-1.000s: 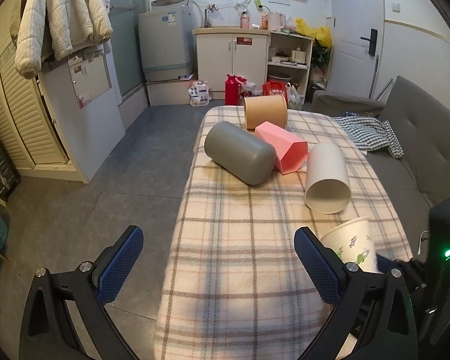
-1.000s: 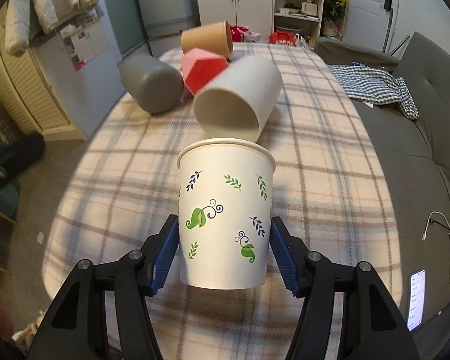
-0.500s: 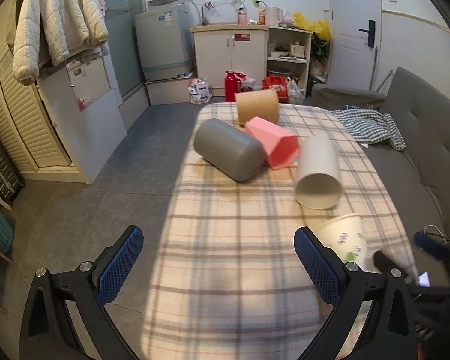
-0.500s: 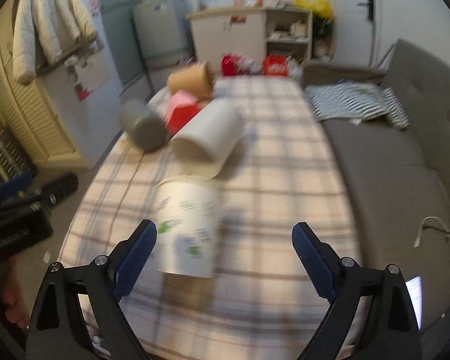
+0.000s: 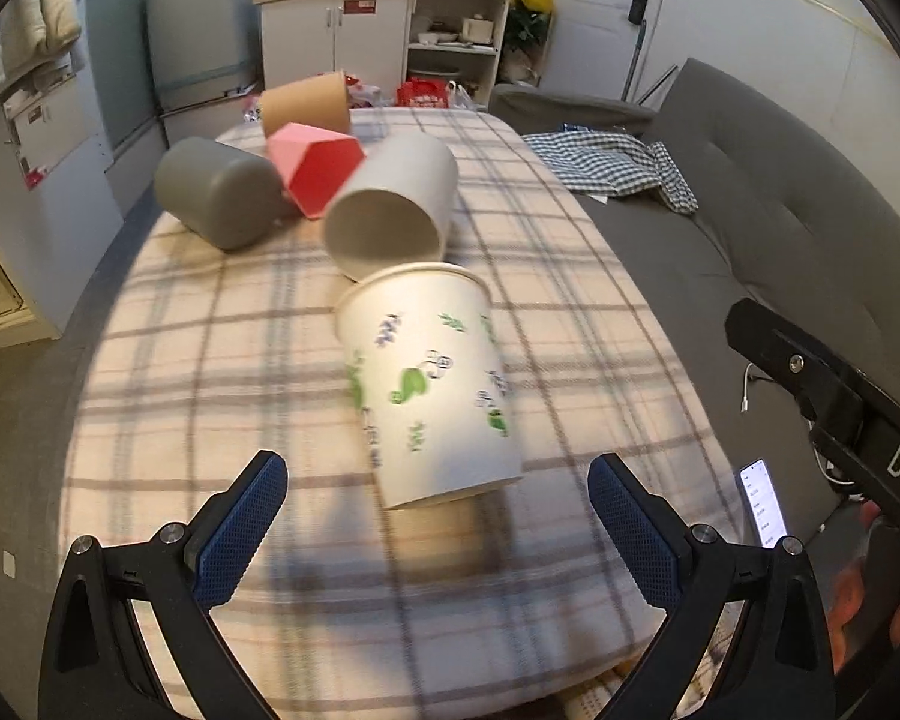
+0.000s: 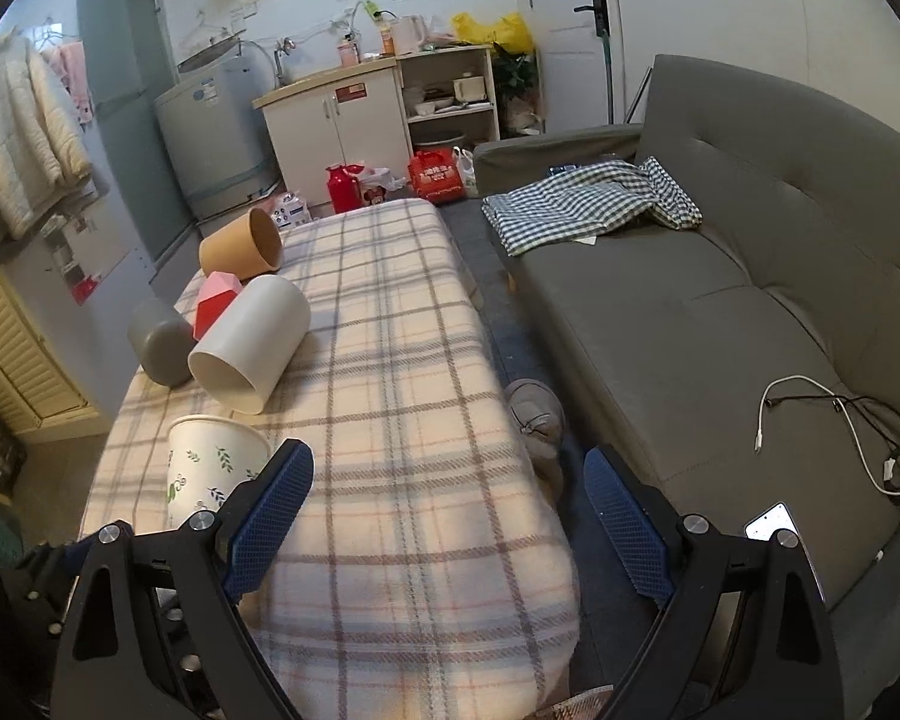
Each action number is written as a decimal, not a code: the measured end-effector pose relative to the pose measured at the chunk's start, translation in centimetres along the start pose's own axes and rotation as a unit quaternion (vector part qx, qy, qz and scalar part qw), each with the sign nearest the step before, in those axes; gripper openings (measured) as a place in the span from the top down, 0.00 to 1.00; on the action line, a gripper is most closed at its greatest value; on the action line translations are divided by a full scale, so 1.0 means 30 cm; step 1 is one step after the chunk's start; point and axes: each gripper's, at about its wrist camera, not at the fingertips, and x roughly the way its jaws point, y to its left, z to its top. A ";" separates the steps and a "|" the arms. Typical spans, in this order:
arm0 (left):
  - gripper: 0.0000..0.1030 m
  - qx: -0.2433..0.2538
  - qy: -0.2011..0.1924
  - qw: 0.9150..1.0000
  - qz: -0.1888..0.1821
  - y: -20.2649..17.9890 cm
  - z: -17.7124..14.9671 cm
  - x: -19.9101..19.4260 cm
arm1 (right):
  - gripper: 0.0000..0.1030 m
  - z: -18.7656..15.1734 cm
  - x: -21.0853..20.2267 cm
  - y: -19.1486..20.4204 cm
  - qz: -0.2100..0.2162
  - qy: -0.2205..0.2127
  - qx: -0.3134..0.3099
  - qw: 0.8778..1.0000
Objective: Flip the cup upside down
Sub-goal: 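Grasp the cup with the left gripper while the right gripper releases it, then rotate the left tool to turn the held cup rim-down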
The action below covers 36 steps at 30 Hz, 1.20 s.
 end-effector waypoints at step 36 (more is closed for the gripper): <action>0.47 0.093 0.106 0.990 0.022 0.162 0.038 -0.079 | 0.10 -0.011 0.085 0.073 -0.006 0.034 -0.025 0.999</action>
